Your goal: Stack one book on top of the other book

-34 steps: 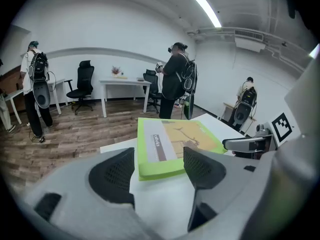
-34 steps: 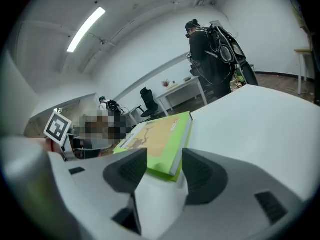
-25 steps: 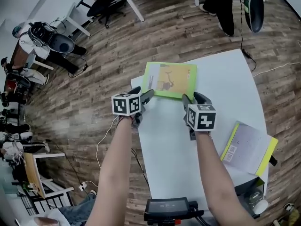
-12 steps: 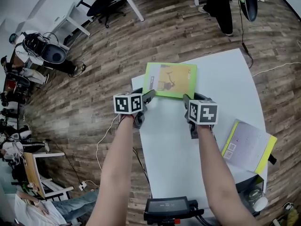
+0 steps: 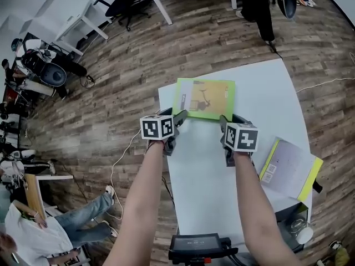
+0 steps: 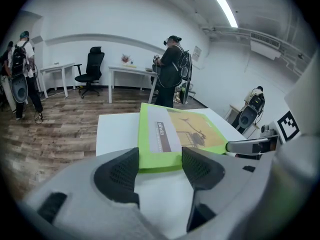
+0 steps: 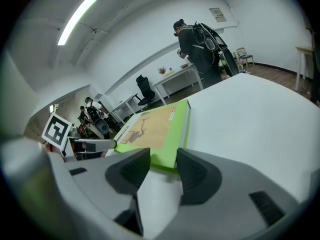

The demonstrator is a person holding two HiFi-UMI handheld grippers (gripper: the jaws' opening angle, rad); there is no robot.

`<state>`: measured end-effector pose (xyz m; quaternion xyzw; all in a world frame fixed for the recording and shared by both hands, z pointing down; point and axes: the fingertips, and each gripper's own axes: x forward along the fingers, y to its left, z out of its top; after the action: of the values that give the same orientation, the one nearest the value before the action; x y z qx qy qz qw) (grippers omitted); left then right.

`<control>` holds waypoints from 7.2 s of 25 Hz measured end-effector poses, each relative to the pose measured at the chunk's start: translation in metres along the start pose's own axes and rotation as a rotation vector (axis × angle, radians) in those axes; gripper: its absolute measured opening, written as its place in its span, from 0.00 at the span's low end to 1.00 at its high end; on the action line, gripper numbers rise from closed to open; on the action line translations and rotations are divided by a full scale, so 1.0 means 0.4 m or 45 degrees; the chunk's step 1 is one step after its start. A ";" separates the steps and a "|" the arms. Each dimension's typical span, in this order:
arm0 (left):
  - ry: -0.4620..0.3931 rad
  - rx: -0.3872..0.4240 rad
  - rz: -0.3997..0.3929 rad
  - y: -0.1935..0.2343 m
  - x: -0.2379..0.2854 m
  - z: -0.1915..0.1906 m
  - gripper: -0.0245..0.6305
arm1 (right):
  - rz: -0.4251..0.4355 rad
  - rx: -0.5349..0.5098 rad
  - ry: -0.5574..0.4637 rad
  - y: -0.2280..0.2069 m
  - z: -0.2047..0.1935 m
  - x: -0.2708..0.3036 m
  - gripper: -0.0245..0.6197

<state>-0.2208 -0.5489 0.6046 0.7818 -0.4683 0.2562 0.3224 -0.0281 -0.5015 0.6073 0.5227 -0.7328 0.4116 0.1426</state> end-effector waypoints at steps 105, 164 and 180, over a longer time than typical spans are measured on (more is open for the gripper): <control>0.620 1.091 -0.623 -0.493 -0.292 -0.449 0.44 | 0.211 1.253 -0.009 0.239 -0.714 -0.541 0.34; 0.179 -0.217 -0.116 -0.416 -0.528 -0.794 0.39 | 0.264 -0.098 0.604 0.181 -0.704 -0.495 0.24; 0.171 -0.309 -0.063 -0.535 -0.593 -0.930 0.39 | 0.244 -0.144 0.646 0.140 -0.815 -0.618 0.23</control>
<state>-0.1674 -0.0620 0.6272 0.7294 -0.4539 0.2414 0.4514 -0.0477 -0.0893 0.6261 0.3224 -0.7417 0.4995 0.3107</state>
